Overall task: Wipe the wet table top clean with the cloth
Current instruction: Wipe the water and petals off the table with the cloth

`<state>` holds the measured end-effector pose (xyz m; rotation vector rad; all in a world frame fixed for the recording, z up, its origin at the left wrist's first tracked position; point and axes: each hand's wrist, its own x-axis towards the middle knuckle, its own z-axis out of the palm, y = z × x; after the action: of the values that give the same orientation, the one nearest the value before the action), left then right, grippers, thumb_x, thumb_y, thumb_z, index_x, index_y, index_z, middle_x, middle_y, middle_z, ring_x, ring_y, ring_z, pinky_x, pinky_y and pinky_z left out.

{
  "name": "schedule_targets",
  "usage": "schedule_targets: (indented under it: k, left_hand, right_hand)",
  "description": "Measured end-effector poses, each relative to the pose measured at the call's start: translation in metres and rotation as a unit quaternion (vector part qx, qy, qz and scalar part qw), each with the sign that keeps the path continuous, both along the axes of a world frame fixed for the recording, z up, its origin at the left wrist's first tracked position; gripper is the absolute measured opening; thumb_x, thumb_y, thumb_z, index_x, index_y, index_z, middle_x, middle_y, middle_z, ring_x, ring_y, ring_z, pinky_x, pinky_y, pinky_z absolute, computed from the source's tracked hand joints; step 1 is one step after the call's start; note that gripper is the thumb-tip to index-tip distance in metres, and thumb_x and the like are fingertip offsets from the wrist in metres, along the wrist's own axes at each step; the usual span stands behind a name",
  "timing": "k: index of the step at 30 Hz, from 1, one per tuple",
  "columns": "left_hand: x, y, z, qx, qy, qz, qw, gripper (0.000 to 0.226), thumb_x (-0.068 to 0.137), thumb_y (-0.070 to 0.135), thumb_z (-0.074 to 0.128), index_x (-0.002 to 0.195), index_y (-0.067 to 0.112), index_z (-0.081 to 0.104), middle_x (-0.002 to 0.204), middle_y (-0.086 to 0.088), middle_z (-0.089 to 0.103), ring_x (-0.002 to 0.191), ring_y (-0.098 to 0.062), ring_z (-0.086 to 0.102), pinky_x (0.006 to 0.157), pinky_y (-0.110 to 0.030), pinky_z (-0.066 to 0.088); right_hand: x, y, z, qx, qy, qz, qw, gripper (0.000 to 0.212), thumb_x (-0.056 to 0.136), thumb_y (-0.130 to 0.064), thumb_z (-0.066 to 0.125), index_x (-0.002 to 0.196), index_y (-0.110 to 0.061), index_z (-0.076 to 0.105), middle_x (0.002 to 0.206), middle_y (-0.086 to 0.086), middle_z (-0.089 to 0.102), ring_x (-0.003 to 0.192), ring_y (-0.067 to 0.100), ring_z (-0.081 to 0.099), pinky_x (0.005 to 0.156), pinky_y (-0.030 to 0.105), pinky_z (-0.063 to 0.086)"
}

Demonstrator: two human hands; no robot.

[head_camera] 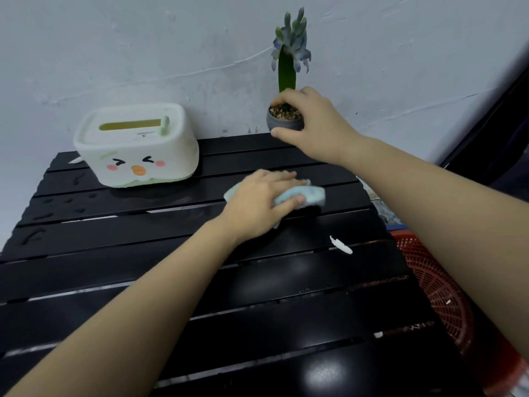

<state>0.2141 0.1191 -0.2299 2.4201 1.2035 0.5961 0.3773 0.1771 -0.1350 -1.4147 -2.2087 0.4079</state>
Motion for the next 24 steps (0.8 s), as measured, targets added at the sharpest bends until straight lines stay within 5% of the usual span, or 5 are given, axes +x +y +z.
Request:
schedule_targets:
  k: [9,17,24]
  left_hand:
    - [-0.012,-0.093,0.007,-0.036,-0.040,-0.089,0.995,0.035,0.099,0.048,0.055,0.130,0.035,0.066,0.139,0.013,0.062,0.127,-0.007,0.053,0.107,-0.036,0.042]
    - [-0.060,-0.095,0.016,0.017,-0.140,0.081,0.987,0.035,0.098,0.042,0.059,0.129,0.027,0.068,0.133,0.016,0.066,0.122,0.000,0.057,0.102,-0.038,0.045]
    - [-0.083,-0.087,-0.001,0.021,0.062,0.225,0.972,0.059,0.094,0.066,0.040,0.147,0.042,0.046,0.156,-0.003,0.045,0.143,-0.032,0.041,0.118,-0.047,0.034]
  right_hand:
    - [-0.019,-0.020,-0.046,-0.074,-0.002,0.015,0.997,0.041,0.089,-0.029,0.071,0.127,-0.024,0.057,0.122,0.004,0.050,0.111,0.019,0.052,0.097,0.025,0.038]
    - [-0.014,-0.029,-0.057,-0.059,0.032,0.015,0.998,0.043,0.085,-0.028,0.075,0.126,-0.026,0.060,0.122,0.001,0.049,0.113,0.017,0.053,0.101,0.030,0.043]
    - [-0.017,-0.034,-0.061,-0.052,0.034,0.008,0.998,0.045,0.088,-0.028,0.073,0.130,-0.026,0.058,0.128,0.001,0.048,0.117,0.016,0.052,0.103,0.026,0.040]
